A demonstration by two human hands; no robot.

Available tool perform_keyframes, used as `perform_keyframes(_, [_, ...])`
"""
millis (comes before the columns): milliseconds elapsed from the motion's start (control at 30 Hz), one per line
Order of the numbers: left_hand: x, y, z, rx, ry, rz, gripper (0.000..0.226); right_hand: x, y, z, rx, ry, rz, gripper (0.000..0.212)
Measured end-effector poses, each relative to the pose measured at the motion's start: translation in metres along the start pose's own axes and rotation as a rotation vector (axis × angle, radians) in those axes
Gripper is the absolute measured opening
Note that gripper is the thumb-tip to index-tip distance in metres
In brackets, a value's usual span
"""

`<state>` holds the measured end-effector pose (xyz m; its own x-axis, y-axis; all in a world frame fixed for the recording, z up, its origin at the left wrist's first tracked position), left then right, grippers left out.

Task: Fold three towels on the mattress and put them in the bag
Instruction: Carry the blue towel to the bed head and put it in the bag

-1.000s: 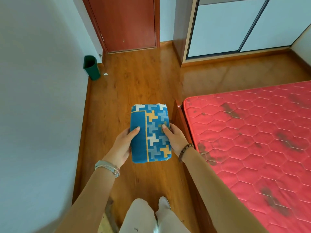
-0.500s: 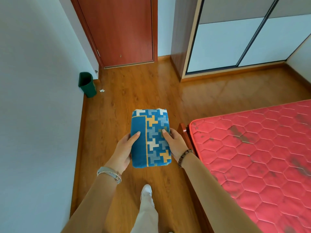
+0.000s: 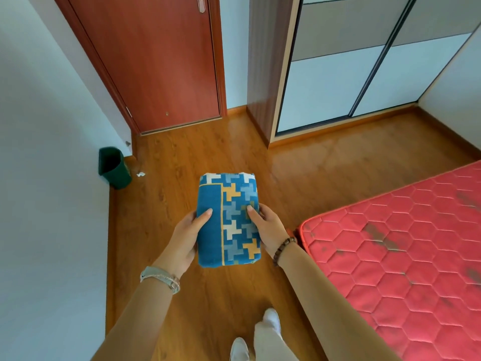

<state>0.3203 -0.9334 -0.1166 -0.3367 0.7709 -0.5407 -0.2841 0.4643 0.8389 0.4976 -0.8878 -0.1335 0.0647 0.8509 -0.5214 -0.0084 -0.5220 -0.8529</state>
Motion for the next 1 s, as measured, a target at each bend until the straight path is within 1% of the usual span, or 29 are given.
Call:
perform_keyframes(133, [0.040,0.018,0.020,0.002,-0.032,-0.012,0.034,0.043,-0.019,0.003,0.004,0.006,0.014,0.029])
perform_keyframes(333, [0.100,0.053,0.072,0.020,-0.062,-0.015,0.036,0.118,-0.055,-0.009,0.062,0.049,0.028,0.038])
perform_keyframes(500, [0.151,0.091,0.128,0.040,-0.101,-0.006,0.036,0.177,-0.097,-0.027,0.122,0.090,0.032,0.036])
perform_keyframes(667, [0.196,0.118,0.177,0.061,-0.145,-0.003,0.038,0.221,-0.135,-0.047,0.188,0.137,0.001,0.029])
perform_keyframes(833, [0.229,0.140,0.220,0.080,-0.211,-0.011,0.040,0.260,-0.158,-0.068,0.212,0.197,0.010,0.038])
perform_keyframes(900, [0.241,0.147,0.235,0.088,-0.240,-0.019,0.039,0.273,-0.166,-0.073,0.221,0.215,0.016,0.035])
perform_keyframes(1000, [0.263,0.155,0.254,0.106,-0.249,-0.046,0.038,0.294,-0.175,-0.079,0.243,0.245,0.017,0.024])
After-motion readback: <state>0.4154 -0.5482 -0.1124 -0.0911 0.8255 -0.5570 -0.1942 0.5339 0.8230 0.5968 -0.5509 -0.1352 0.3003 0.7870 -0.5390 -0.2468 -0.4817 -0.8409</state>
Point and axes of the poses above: each hand's wrist, its own x-axis towards the middle knuckle, its own z-axis out of the palm, y = z × x, the point moved 10 cm from there along x, towards the middle knuckle, and after that the axes turned 15 degrees about y, right-handed, at the moved point
